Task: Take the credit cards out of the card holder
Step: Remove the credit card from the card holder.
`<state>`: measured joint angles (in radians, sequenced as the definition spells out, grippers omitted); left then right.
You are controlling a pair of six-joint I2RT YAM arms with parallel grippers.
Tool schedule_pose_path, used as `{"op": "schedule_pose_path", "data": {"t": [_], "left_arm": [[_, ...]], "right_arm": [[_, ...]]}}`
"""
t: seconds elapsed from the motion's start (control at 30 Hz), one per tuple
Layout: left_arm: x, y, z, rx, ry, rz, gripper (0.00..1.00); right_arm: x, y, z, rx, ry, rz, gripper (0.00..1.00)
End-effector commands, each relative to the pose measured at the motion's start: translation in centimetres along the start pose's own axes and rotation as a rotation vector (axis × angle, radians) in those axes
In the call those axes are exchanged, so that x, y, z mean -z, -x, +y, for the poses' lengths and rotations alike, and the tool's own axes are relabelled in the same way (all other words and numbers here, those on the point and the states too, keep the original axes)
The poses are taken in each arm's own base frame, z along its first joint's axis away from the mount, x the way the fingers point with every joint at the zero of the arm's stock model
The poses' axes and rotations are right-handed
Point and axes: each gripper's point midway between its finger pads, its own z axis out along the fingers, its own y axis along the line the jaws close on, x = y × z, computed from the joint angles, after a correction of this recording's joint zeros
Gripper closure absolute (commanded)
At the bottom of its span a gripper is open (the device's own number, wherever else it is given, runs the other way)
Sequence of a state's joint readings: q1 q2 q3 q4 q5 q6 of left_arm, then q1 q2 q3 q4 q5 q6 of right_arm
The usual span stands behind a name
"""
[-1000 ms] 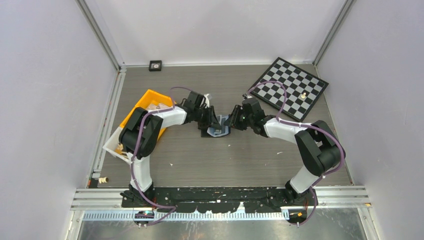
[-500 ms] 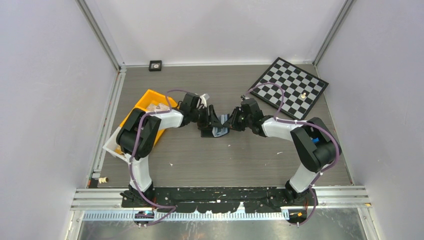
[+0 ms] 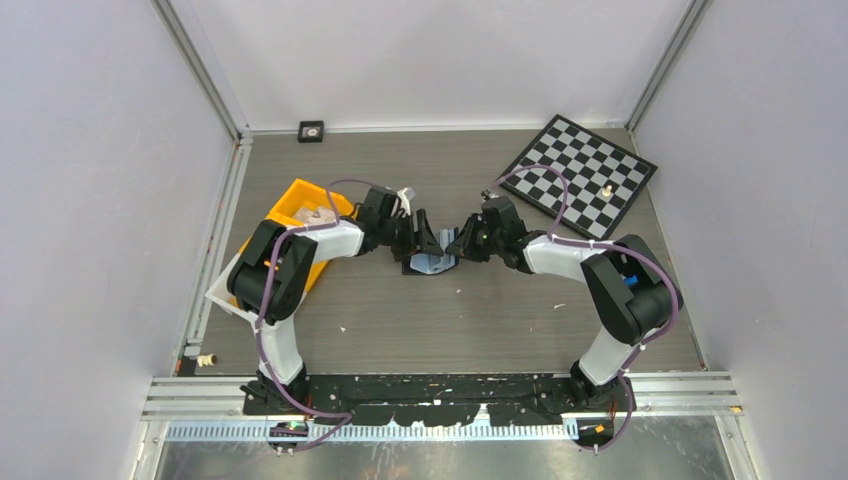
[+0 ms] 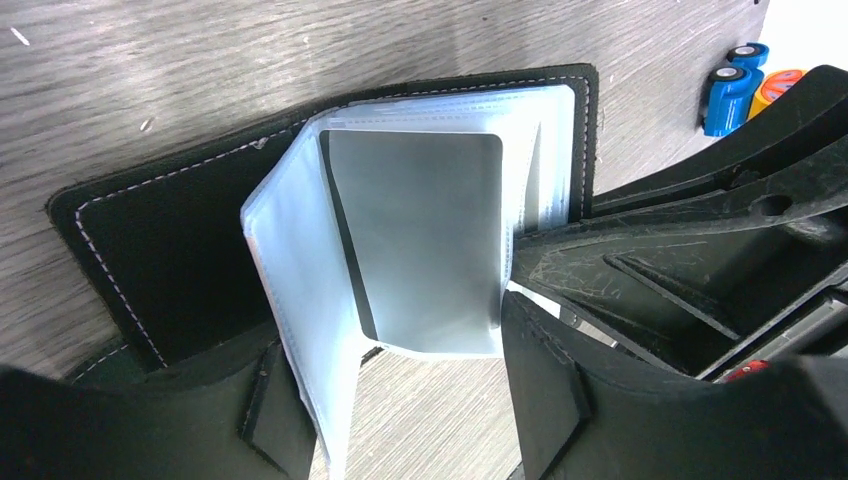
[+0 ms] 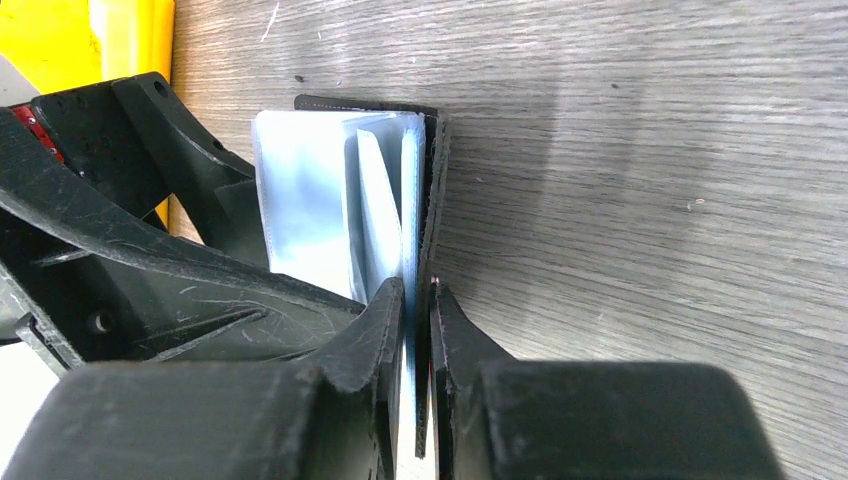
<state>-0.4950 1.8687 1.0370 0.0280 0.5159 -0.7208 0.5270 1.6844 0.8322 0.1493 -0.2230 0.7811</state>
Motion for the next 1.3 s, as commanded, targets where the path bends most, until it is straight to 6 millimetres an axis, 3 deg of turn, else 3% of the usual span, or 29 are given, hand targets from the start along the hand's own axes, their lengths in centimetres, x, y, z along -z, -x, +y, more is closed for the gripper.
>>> {"op": "schedule_pose_path", "data": {"t": [0.0, 0.13, 0.43, 0.5, 0.57, 0.7, 0.87, 1.07, 1.27], "left_arm": [[1.2, 0.6, 0.3, -0.024, 0.024, -0.032, 0.35], [1.6, 0.6, 0.5, -0.023, 0.036, -0.030, 0.37], [1.7, 0.5, 1.0, -0.016, 0.045, -0.028, 0.69], [1.7, 0.6, 1.1, -0.017, 0.047, -0.030, 0.72], [1.8, 0.7, 1.2, -0.016, 0.055, -0.032, 0.67], [2.0, 0.7, 1.5, -0.015, 0.079, -0.030, 0.43], [2.3, 0.6, 1.5, -0.021, 0.088, -0.028, 0.31], [1.7, 0.0, 2.0, -0.013, 0.086, 0.008, 0.28], [1.0, -0.4, 2.0, -0.001, 0.060, 0.037, 0.27]], "right_arm": [[0.5, 1.8, 2.3, 0.025, 0.056, -0.051, 0.89], [0.6, 1.8, 2.3, 0.026, 0.054, -0.053, 0.89], [0.7, 2.0, 2.3, 0.031, 0.053, -0.058, 0.89], [0.7, 2.0, 2.3, 0.033, 0.053, -0.059, 0.90], [0.8, 2.0, 2.4, 0.035, 0.054, -0.060, 0.90], [0.8, 1.9, 2.3, 0.036, 0.052, -0.059, 0.90], [0.7, 1.9, 2.2, 0.037, 0.050, -0.057, 0.86], [0.5, 1.6, 2.4, 0.036, 0.070, -0.049, 0.52], [0.5, 1.6, 3.0, 0.019, 0.110, -0.052, 0.41]]}}
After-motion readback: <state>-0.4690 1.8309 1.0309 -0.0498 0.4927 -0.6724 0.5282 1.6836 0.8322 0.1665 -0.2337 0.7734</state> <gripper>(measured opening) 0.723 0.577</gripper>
